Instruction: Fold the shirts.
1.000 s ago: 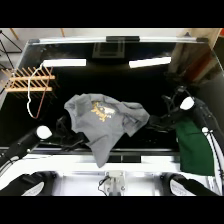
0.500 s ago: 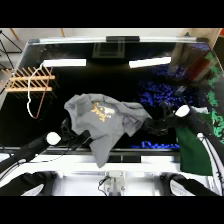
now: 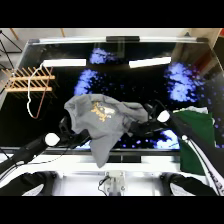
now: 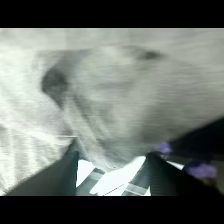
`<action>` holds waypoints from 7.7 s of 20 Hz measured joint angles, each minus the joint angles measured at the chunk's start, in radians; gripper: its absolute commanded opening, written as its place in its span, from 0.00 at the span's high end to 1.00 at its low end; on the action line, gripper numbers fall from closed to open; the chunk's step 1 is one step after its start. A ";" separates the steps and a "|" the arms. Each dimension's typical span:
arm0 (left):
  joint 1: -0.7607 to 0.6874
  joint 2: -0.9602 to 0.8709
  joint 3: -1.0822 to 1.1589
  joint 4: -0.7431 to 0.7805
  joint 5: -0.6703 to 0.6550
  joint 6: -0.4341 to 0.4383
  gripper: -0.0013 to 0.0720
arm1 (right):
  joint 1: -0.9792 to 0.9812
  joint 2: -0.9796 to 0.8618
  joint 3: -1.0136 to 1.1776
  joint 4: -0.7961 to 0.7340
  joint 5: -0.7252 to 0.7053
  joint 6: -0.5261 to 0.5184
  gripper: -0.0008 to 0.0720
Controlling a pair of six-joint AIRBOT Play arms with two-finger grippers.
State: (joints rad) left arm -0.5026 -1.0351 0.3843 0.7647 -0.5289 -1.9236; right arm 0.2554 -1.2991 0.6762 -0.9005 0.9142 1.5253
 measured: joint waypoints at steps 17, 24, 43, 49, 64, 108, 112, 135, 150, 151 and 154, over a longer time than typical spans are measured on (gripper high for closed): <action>0.233 0.402 0.565 0.455 -0.280 0.196 0.94 | 0.019 0.482 0.412 -0.437 0.046 0.053 0.91; 0.473 0.590 1.198 0.562 -0.252 0.190 0.94 | 0.021 0.705 0.925 -0.970 0.011 0.248 0.91; 0.531 0.342 0.886 0.667 -0.671 0.211 0.94 | 0.020 0.348 0.694 -1.063 0.434 0.299 0.91; 0.531 0.031 0.744 0.612 -0.315 0.253 0.94 | -0.026 -0.008 0.659 -1.074 -0.051 0.451 0.91; 0.439 -0.428 0.720 0.422 0.127 0.303 0.94 | -0.170 -0.363 0.714 -0.848 -0.349 0.480 0.91; 0.571 -0.098 0.073 0.154 -0.419 0.483 0.94 | -0.393 -0.196 0.472 -0.388 0.422 -0.100 0.30; 0.570 -0.105 0.106 0.171 -0.437 0.493 0.94 | -0.388 -0.196 0.428 -0.428 0.382 -0.098 0.30; 0.581 -0.064 0.203 0.179 -0.491 0.503 0.94 | -0.388 -0.210 0.365 -0.345 0.352 -0.126 0.91; 0.607 -0.499 0.948 0.175 -0.476 0.501 0.94 | -0.296 -0.532 1.006 -0.375 0.200 -0.077 0.91; 0.607 -0.541 0.986 0.173 -0.476 0.494 0.94 | -0.292 -0.564 1.034 -0.379 0.182 -0.066 0.91; 0.605 -0.657 1.056 0.163 -0.477 0.487 0.32 | -0.282 -0.642 1.082 -0.390 0.151 -0.034 0.20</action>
State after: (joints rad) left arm 0.1024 -1.6920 1.4399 0.9276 -1.0061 -1.4364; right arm -0.0269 -1.9408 1.7580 -1.2903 1.0649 1.4910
